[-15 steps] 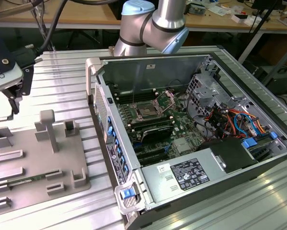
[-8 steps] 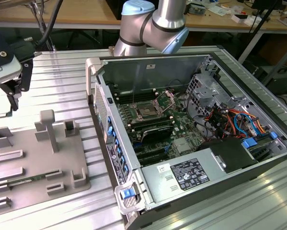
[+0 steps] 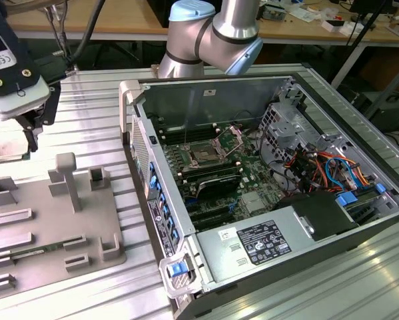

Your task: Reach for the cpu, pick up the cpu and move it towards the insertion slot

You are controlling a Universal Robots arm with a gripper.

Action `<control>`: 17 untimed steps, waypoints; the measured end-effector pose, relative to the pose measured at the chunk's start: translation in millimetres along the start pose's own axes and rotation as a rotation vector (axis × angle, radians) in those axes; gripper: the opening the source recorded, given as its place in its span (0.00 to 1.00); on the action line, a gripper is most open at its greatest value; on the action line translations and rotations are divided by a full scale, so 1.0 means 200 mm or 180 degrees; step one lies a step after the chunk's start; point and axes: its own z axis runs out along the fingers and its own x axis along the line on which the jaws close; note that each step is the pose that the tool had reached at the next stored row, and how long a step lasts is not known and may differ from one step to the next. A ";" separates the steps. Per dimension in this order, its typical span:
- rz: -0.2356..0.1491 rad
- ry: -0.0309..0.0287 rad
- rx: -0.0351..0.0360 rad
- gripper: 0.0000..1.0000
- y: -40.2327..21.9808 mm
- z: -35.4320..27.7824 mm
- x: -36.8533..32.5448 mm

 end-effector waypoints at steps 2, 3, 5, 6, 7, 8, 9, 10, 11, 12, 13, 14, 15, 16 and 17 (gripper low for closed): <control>0.0003 0.0000 0.0004 0.55 0.001 0.000 -0.024; 0.0005 0.0000 0.0008 0.55 0.001 0.000 -0.041; 0.0008 0.0000 0.0012 0.55 0.002 0.000 -0.061; 0.0009 0.0000 0.0013 0.55 0.002 -0.001 -0.075; 0.0011 0.0000 0.0014 0.55 0.002 -0.001 -0.094; 0.0012 -0.0001 0.0014 0.55 0.002 -0.001 -0.113; 0.0014 -0.0001 0.0014 0.55 0.002 -0.001 -0.127; 0.0015 -0.0001 0.0015 0.55 0.002 -0.002 -0.143; 0.0016 -0.0001 0.0016 0.55 0.002 -0.002 -0.159; 0.0018 0.0000 0.0016 0.55 0.002 -0.003 -0.183; 0.0019 -0.0001 0.0017 0.55 0.002 -0.003 -0.203; 0.0020 -0.0001 0.0017 0.55 0.002 -0.004 -0.219; 0.0021 -0.0001 0.0017 0.55 0.003 -0.004 -0.232; 0.0021 -0.0001 0.0018 0.55 0.003 -0.005 -0.251; 0.0022 -0.0001 0.0018 0.55 0.003 -0.005 -0.266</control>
